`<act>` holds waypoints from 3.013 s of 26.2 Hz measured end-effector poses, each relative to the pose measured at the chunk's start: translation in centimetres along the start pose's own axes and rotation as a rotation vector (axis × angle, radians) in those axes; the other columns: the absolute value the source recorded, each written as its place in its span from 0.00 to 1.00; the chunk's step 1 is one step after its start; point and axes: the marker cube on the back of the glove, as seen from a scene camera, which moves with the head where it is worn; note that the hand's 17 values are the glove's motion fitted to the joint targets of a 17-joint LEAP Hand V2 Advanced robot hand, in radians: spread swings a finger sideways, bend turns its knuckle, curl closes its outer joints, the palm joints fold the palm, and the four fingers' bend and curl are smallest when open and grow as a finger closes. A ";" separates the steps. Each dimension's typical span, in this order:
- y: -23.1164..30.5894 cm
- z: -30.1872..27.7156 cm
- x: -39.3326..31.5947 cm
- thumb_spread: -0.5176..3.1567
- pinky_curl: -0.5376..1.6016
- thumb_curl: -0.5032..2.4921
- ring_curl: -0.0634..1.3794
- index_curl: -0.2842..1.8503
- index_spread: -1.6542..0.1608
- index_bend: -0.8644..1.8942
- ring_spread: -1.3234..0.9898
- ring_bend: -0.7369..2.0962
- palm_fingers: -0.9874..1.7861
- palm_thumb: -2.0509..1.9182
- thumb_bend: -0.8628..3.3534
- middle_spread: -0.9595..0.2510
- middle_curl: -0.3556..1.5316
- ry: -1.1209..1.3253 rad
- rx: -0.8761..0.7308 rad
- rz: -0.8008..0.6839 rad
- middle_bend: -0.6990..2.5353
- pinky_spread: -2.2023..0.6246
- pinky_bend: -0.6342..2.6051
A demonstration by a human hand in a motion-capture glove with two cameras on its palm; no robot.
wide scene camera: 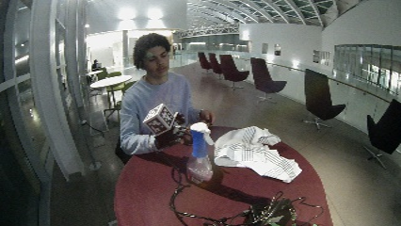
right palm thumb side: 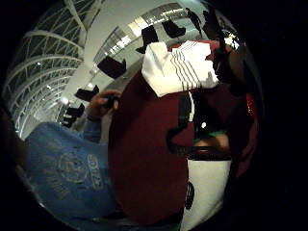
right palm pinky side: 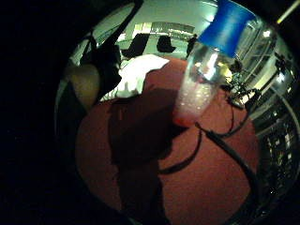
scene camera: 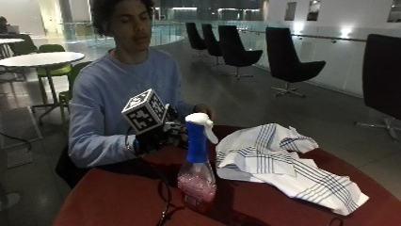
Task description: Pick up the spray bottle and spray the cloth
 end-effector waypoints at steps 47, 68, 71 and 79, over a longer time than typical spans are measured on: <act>2.7 -4.1 9.6 0.44 0.38 0.28 0.28 0.24 0.73 0.35 0.55 0.43 0.65 0.68 0.21 0.76 0.39 -0.850 0.391 0.527 0.35 0.85 0.26; -3.0 0.4 13.9 0.43 0.41 0.28 0.27 0.20 0.71 0.33 0.58 0.42 0.54 0.69 0.20 0.79 0.39 -0.706 0.239 0.700 0.32 0.86 0.32; -4.1 0.9 14.2 0.42 0.42 0.28 0.28 0.20 0.71 0.33 0.58 0.43 0.54 0.69 0.20 0.79 0.39 -0.716 0.259 0.708 0.32 0.86 0.32; -5.5 1.8 14.7 0.41 0.42 0.29 0.29 0.18 0.71 0.32 0.57 0.46 0.56 0.70 0.20 0.77 0.40 -0.690 0.337 0.735 0.34 0.87 0.33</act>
